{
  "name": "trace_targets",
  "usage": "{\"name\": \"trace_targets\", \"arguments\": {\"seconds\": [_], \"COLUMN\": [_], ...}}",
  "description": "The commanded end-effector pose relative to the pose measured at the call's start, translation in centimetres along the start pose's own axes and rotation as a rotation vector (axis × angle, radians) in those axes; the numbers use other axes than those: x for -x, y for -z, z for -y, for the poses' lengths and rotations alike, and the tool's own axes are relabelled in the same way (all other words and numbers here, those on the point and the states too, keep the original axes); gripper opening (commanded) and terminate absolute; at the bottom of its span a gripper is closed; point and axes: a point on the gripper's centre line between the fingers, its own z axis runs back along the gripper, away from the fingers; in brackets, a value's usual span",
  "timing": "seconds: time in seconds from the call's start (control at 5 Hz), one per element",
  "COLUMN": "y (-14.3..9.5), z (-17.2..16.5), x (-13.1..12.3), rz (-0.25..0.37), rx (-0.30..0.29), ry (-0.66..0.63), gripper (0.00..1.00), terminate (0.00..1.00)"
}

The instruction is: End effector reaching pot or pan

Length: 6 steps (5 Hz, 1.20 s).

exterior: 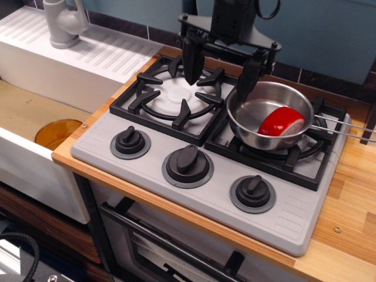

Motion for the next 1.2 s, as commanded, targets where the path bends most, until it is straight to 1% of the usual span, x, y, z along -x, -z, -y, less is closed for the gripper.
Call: {"name": "trace_targets", "arguments": {"seconds": [0.0, 0.4, 0.6, 1.0], "y": [-0.1, 2.1, 2.5, 2.1], "z": [-0.3, -1.0, -1.2, -0.9], "x": [-2.1, -4.1, -4.3, -4.4], "rz": [0.086, 0.157, 0.174, 0.163], "rx": [0.031, 0.075, 0.073, 0.072], "ry": [0.011, 0.043, 0.04, 0.02], "gripper": [1.0, 1.0, 1.0, 1.0], "terminate": [0.0, 0.0, 0.0, 0.0]}}
